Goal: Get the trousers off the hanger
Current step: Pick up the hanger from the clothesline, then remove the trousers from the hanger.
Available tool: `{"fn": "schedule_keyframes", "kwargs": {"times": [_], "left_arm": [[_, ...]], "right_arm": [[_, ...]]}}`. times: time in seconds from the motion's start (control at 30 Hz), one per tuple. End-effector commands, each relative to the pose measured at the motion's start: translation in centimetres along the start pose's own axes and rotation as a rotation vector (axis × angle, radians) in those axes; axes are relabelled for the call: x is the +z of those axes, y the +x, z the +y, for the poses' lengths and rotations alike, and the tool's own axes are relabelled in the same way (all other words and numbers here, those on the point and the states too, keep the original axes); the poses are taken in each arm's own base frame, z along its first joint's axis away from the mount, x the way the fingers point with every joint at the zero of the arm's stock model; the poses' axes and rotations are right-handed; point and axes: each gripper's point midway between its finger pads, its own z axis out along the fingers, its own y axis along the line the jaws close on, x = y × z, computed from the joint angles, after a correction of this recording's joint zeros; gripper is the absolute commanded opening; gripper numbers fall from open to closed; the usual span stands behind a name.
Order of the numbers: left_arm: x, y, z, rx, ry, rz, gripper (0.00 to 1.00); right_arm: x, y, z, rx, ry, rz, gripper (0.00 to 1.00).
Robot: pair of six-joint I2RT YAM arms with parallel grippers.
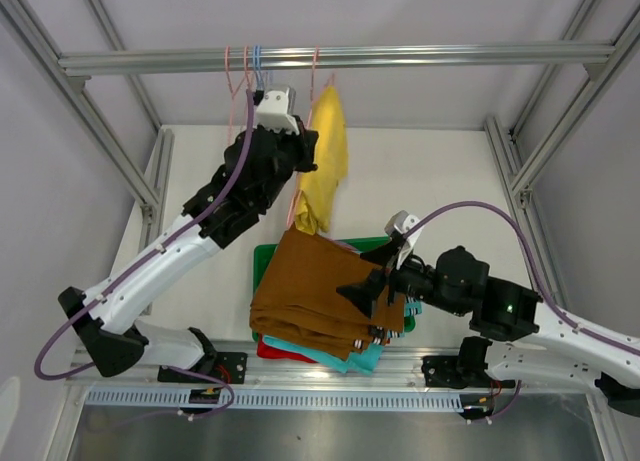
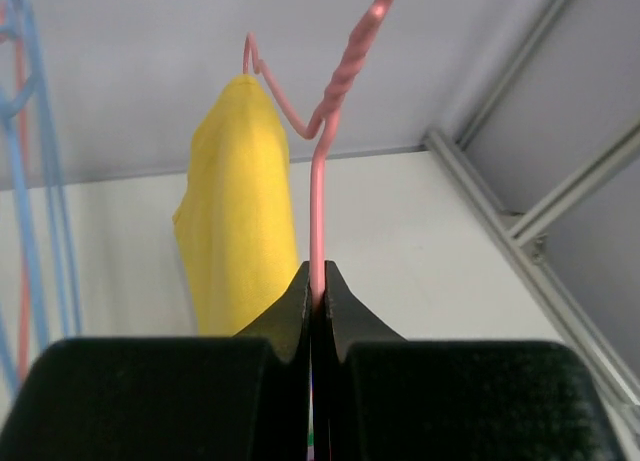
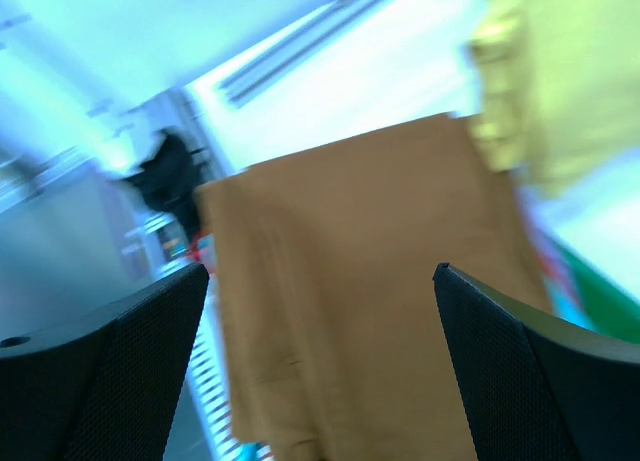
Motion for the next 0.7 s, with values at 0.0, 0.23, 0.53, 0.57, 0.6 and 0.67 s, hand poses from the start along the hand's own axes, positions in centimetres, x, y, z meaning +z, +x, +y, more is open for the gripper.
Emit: {"fn": "schedule_keyframes", "kwargs": {"times": [0.0,0.23,0.53,0.57,0.6,0.67], "left_arm": [[-3.8,-7.6,2.1,-0.059,-0.117,-0.265,0.0],[-3.8,-2.7,4.2,-0.02,-0.236,-0.168,0.0],[-4.8,3.9,6.7,0.01,-0.29,-0.053,0.0],[-5.0,4.0,6.7,0.006,-0.29,-0.049,0.0],[-5.2,4.6,7.0,0.005,-0.299,-0.031,0.0],[-5.5,4.8,7.1,0.005,-0.299,-0.017,0.0]], "right_arm": [[-0.1,-2.0,-4.0,-0.071,0.231,-0.062,0.99],[3.7,-1.8,-7.8,-0.143,0.439,-0.114,0.99],[9.5,-1.8,-10.4,-0.22,0.541,-0.152,1.0],[9.8,-2.0,-10.5,-0.22,0.541,-0.16,0.99],[10.2,-2.3,-10.7,-0.22,0.541,-0.171,1.0],[11.2,-3.1,-11.5,-0.211,0.549,-0.197,0.99]]}}
